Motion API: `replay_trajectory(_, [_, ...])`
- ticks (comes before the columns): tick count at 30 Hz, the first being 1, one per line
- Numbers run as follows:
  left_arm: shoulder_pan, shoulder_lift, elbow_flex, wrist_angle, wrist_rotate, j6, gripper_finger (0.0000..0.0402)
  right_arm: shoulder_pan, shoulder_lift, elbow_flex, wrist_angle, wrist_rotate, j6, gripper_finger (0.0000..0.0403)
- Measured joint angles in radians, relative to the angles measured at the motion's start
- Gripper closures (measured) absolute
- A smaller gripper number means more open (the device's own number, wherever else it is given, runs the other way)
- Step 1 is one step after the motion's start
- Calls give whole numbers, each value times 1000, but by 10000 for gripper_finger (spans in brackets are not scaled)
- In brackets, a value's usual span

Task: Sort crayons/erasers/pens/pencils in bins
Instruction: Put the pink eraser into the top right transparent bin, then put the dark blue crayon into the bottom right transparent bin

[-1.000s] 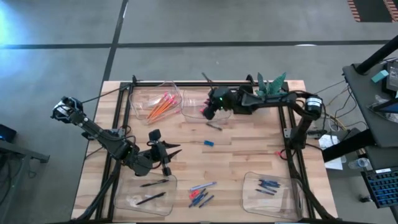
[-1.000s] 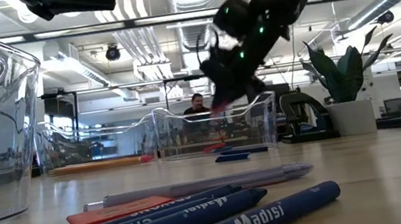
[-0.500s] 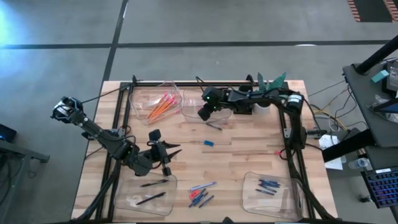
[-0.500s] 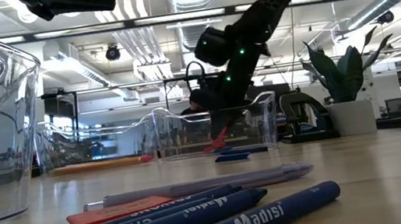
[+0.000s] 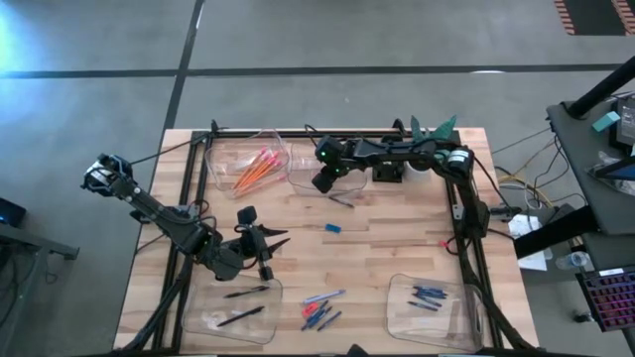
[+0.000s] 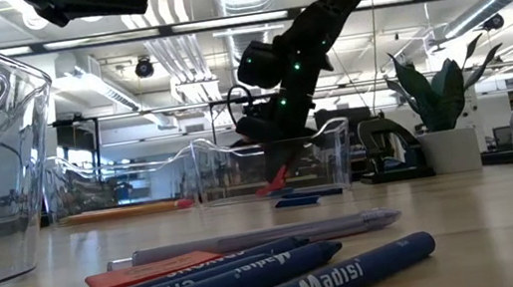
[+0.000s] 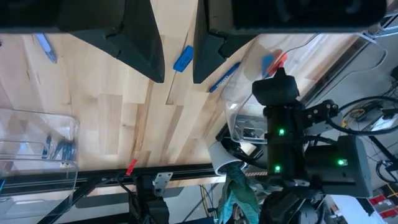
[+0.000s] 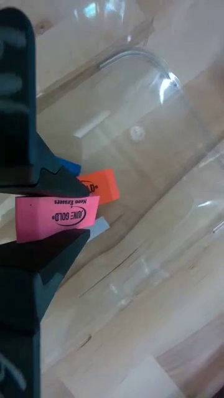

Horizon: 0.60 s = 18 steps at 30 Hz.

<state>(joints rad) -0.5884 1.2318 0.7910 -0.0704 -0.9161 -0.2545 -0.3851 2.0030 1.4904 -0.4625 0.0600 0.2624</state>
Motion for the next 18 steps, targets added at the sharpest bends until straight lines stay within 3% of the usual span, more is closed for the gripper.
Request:
replay_trajectory(5, [0, 0, -2, 0, 0, 0, 331, 0, -16, -3, -1, 14, -12, 317])
replay_trajectory(18, [0, 0, -7, 0, 0, 0, 331, 1, -62, 5, -23, 26, -87, 243])
